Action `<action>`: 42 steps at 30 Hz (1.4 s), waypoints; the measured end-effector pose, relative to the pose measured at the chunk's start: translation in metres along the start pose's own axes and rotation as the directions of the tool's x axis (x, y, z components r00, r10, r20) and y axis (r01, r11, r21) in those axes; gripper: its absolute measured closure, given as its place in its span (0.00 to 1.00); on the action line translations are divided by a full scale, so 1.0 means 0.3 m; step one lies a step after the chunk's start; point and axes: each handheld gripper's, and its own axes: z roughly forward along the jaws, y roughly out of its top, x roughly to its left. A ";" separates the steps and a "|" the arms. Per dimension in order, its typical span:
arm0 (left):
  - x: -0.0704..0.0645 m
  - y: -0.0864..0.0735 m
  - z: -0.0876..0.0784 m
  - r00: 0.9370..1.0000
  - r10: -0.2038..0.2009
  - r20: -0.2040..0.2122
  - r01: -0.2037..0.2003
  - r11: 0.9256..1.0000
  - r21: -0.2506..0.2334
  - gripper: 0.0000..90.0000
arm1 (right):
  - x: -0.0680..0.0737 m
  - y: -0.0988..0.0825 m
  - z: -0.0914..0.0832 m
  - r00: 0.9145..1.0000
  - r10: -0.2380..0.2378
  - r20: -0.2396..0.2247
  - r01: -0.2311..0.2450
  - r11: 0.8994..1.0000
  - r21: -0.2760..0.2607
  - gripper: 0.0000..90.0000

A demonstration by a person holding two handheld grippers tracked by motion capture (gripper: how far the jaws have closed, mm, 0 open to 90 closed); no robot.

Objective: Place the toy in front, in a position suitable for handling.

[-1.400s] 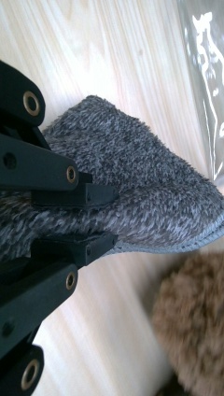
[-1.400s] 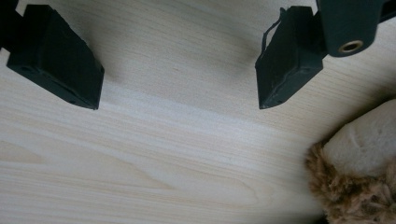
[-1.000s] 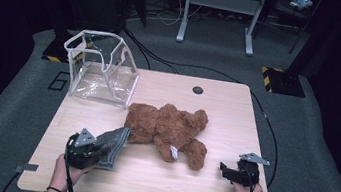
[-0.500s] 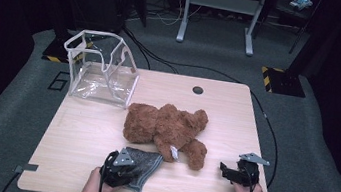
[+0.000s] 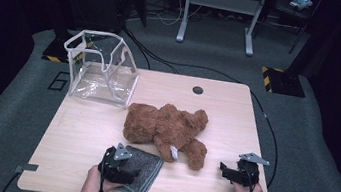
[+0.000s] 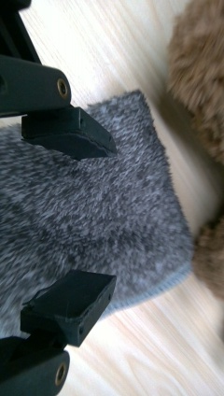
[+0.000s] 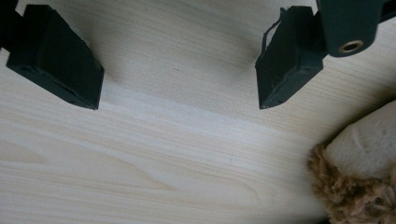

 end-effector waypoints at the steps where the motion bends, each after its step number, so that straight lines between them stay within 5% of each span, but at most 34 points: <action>1: -0.002 -0.001 0.009 1.000 0.009 -0.001 -0.009 1.000 0.006 0.37 | -0.001 0.000 0.000 1.000 -0.001 0.000 0.001 1.000 -0.002 0.16; 5: -0.003 -0.007 0.037 1.000 0.013 0.007 -0.013 1.000 0.011 0.51 | -0.002 0.000 0.000 1.000 0.000 0.000 0.000 1.000 -0.003 0.16; 10: -0.001 -0.017 0.047 0.998 -0.042 0.039 0.042 0.999 -0.013 0.65 | -0.002 0.000 0.000 1.000 0.002 -0.001 -0.002 1.000 -0.003 0.16; 15: -0.016 -0.015 0.053 0.996 -0.074 0.049 0.075 0.997 -0.020 0.66 | -0.003 0.000 0.000 1.000 0.004 -0.003 -0.004 1.000 -0.003 0.16; 24: -0.059 0.008 0.072 0.997 -0.047 0.064 0.048 0.999 -0.015 0.69 | -0.002 0.000 -0.002 1.000 0.010 -0.006 -0.010 1.000 -0.003 0.16; 31: -0.028 0.026 0.037 0.993 -0.090 0.072 0.092 0.995 -0.034 0.46 | -0.013 0.005 -0.004 0.999 0.037 -0.025 -0.037 0.999 0.000 0.16; 35: 0.018 0.054 -0.029 0.995 -0.098 0.022 0.100 0.991 -0.084 0.37 | -0.006 0.031 -0.018 0.998 0.034 -0.048 -0.034 0.999 -0.007 0.15; 39: 0.097 0.093 -0.063 0.986 -0.168 -0.021 0.164 0.977 -0.137 0.32 | 0.051 0.113 -0.056 0.995 -0.006 -0.097 0.001 0.998 -0.056 0.15; 42: 0.156 0.131 -0.065 0.982 -0.180 -0.054 0.169 0.972 -0.161 0.29 | 0.127 0.203 -0.063 0.988 -0.059 -0.143 0.049 0.996 -0.074 0.16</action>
